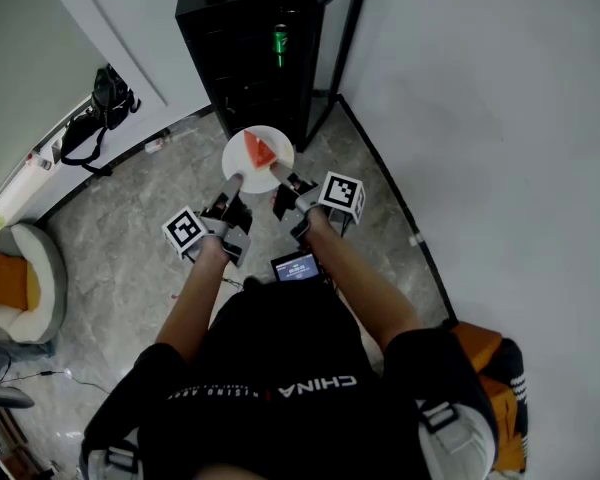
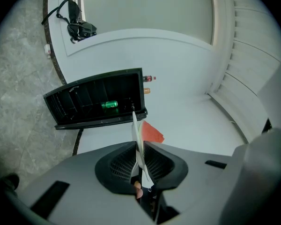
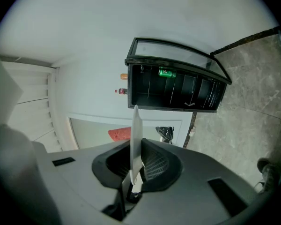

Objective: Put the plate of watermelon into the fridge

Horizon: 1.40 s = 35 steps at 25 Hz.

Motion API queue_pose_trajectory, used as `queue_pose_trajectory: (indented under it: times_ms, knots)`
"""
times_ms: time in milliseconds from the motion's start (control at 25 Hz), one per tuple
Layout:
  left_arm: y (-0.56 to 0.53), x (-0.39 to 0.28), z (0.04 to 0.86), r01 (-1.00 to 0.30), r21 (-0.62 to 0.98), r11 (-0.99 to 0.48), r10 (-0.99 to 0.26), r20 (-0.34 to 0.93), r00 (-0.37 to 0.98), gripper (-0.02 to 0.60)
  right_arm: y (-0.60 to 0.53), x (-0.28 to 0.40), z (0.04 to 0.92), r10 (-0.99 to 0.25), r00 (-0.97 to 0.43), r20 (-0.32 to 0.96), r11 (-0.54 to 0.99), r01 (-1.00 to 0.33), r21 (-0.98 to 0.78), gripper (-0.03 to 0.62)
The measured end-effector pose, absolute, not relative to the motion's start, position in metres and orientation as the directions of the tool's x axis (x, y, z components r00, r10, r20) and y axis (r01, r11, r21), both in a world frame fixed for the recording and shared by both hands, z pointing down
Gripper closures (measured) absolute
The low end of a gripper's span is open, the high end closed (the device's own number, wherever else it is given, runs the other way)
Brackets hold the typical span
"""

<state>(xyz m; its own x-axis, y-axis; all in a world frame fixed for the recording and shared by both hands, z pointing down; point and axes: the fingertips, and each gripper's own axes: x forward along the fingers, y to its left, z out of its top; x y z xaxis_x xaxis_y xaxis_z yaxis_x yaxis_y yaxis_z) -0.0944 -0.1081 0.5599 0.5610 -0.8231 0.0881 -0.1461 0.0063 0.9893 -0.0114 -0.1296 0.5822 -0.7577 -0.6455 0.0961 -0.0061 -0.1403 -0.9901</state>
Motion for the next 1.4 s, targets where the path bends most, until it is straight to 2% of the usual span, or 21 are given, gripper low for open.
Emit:
queue_pose_trajectory:
  times_ms: [920,1400]
  knots:
    - [-0.110,-0.085,0.566,-0.171,0.985,-0.002,-0.813,0.098,0.573,0.526,-0.131,-0.003,0.591,-0.639,-0.763,0.103,-0.154,-0.004,-0.988,0.554]
    - [-0.105,-0.082,0.538,-0.178,0.984,-0.016,-0.811,0.091,0.578,0.526,-0.127,-0.001,0.564,-0.625,-0.772,0.118,-0.160,-0.020,-0.987,0.554]
